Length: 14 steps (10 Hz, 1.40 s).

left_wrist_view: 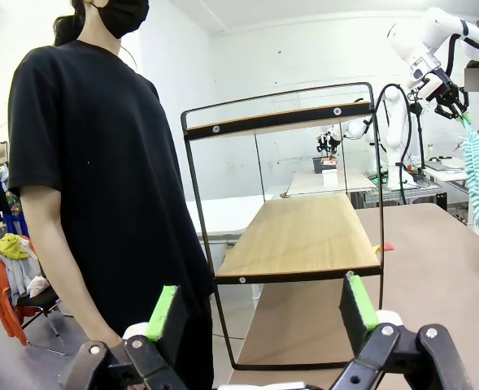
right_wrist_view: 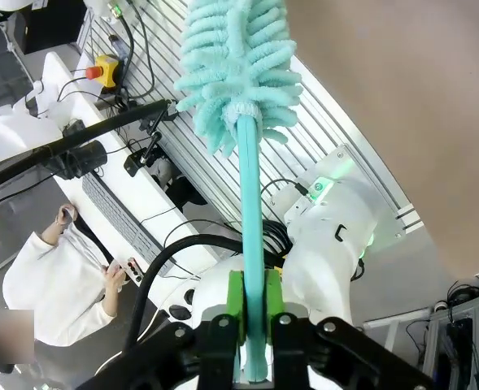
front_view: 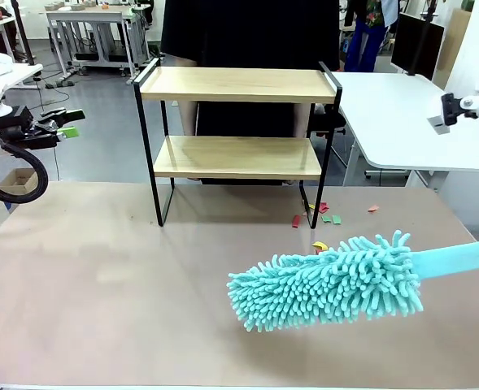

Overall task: Clean the shelf.
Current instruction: Hand the Duster back to the human.

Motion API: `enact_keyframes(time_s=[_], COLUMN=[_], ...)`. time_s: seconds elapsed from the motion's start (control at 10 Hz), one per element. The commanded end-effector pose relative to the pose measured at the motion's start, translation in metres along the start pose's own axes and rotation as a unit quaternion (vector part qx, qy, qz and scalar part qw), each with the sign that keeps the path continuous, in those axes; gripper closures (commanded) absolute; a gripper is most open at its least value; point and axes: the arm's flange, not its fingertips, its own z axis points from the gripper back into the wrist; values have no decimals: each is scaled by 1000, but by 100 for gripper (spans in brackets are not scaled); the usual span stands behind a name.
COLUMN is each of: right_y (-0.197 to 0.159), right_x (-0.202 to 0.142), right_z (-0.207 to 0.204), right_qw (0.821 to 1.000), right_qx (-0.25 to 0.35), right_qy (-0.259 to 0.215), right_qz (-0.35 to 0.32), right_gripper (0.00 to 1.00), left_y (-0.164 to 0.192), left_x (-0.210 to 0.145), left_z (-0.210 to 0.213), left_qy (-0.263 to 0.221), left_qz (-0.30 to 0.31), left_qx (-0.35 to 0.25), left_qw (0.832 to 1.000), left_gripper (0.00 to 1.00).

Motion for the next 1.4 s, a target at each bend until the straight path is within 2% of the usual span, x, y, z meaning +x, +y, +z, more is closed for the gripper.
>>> enact_keyframes(time_s=[0.0,0.9,1.0,1.2,1.3], right_y=[2,0,-19,-56,-73], right_x=[1,0,-2,-8,-10], right_z=[5,0,21,43,52], right_qw=[1000,1000,1000,996,992], right_qx=[-1,0,-7,-31,-45], right_qy=[0,0,-17,-64,-78], right_qz=[2,0,13,45,87], right_gripper=[87,87,87,87,87], left_y=[-2,0,-4,-32,-49], left_x=[3,0,10,15,19], left_z=[0,0,-2,-18,-26], left_qy=[-1,0,-6,11,18], left_qz=[-4,0,24,46,62], left_qx=[1,0,-33,-50,-60], left_qw=[1000,1000,999,998,996], left_gripper=[0,0,0,0,0])
